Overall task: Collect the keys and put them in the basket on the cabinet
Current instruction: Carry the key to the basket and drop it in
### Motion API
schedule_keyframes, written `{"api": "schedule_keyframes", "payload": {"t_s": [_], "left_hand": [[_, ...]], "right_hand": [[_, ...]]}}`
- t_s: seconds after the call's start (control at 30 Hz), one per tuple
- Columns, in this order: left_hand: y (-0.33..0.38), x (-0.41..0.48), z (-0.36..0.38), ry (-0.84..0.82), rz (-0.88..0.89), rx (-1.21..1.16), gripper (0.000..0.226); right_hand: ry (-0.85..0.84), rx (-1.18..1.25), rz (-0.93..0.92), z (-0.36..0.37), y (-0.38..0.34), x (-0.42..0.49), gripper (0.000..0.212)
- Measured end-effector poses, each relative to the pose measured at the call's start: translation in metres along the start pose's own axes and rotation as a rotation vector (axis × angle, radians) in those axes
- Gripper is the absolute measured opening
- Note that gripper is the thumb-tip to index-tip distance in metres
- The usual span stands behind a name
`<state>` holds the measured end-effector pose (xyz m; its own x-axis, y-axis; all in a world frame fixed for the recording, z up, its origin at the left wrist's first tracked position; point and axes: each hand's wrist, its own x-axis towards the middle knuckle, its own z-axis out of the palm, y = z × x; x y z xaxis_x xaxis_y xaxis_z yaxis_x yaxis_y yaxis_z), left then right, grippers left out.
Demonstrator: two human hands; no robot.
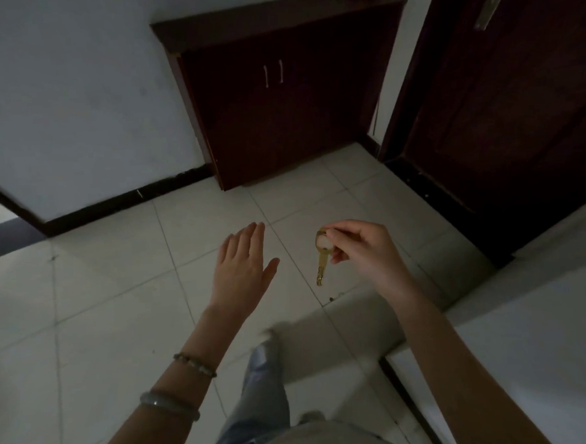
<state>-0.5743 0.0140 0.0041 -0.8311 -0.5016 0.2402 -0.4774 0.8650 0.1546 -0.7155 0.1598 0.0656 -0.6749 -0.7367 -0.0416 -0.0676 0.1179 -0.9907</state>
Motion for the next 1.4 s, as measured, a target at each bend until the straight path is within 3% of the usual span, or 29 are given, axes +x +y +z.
{"api": "schedule_keyframes", "payload": {"t_s": [0.4,0.63,1.13,1.4], "left_hand": [[-0.084,0.260,0.052,0.005,0.115,0.043,0.064],[-0.108,0.364,0.078,-0.004,0.148,0.053,0.067],[-0.097,0.583,0.161,-0.033,0.181,-0.005,0.065],[-0.065,0.715,0.180,0.067,0.157,-0.079,0.062]], "right_hand": [[0.169,0.019,-0.019,0.003,-0.022,0.228,0.015],[0.227,-0.002,0.005,-0.009,-0.030,0.322,0.016],[0.292,0.023,0.016,-0.111,-0.013,0.548,0.024],[0.276,0.022,0.016,-0.193,-0.018,0.678,0.028]]}}
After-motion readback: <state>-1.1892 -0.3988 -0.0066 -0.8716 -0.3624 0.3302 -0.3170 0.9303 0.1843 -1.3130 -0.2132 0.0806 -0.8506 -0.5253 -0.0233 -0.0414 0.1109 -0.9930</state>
